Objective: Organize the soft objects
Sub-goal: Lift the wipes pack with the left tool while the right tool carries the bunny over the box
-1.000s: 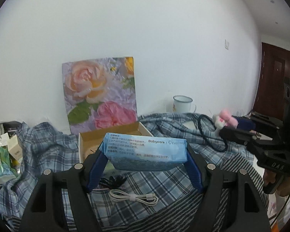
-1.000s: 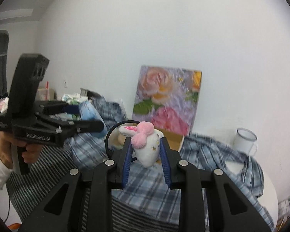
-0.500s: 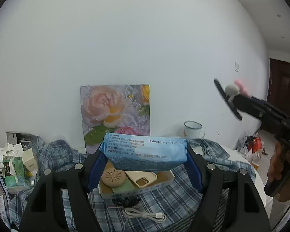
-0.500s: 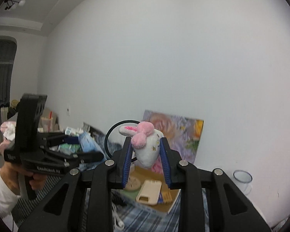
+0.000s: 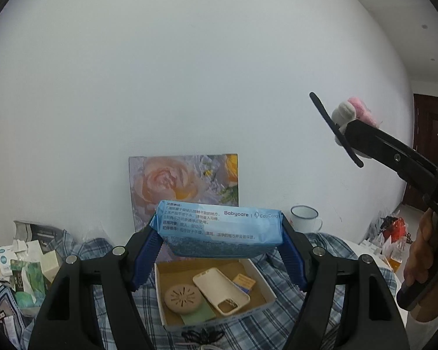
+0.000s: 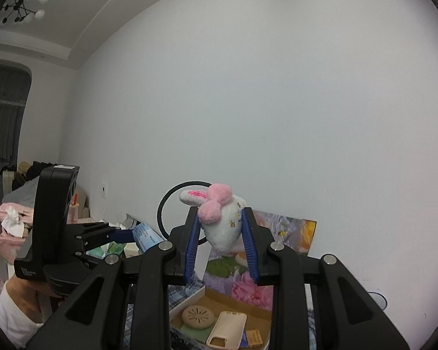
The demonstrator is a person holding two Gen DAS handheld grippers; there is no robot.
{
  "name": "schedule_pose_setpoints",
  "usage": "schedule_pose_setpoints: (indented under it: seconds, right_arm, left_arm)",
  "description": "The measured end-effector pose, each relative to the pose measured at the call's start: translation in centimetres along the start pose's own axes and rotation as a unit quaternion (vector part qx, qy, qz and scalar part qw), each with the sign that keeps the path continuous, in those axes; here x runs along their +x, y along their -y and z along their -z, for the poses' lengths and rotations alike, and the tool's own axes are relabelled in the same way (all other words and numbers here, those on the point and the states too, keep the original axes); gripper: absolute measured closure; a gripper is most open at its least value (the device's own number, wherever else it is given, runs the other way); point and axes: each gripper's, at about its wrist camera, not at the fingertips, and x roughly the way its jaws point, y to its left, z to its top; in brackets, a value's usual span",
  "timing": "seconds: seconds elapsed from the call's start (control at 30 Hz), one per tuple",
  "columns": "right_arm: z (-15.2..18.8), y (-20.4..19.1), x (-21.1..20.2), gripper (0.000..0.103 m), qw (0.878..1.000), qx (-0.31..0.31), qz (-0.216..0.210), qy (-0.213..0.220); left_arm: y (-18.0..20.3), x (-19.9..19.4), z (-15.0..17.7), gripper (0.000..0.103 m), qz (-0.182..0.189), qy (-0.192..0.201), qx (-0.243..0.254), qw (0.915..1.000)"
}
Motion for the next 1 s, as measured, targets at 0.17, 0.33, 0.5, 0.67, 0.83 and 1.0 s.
schedule_pose_setpoints:
  seconds: [0.17,0.33,0.5,0.67,0.83,1.0]
  right_arm:
    - [-0.7,0.7,0.7,0.076,1.000,0.011,-0.001,0.014]
    - [-0.6,1.0,1.8,0.076,1.000,0.013,-0.001,0.015]
    - [0.0,1.1,3.0,0.076,1.000,0.021,0.000,0.008]
    - [1.7,1.4,4.5,0.076,0.999,0.033,0.002,-0.010]
    - [3.4,1.4,6.1,0.076,0.999,0.040,0.001,-0.032]
    - [3.9,1.1,6.6,0.076,0.998,0.035,0.009,-0.049]
  left_arm:
    - [-0.3,1.2,-1.1,0.027,-0.017,0.006,0.003,0.9998]
    - [-0.8,2.6,-1.9,0.027,-0.026,0.010,0.000,0.9996]
    - [-1.7,4.5,-2.0,0.027,-0.047,0.004,0.000,0.9989]
    - [-2.8,6.2,-0.8,0.027,-0.078,-0.010,0.009,0.9969]
    - [-3.6,8.2,0.7,0.027,-0.081,-0.033,0.001,0.9962]
    - [-3.2,8.9,1.5,0.027,-0.081,-0.042,0.005,0.9959]
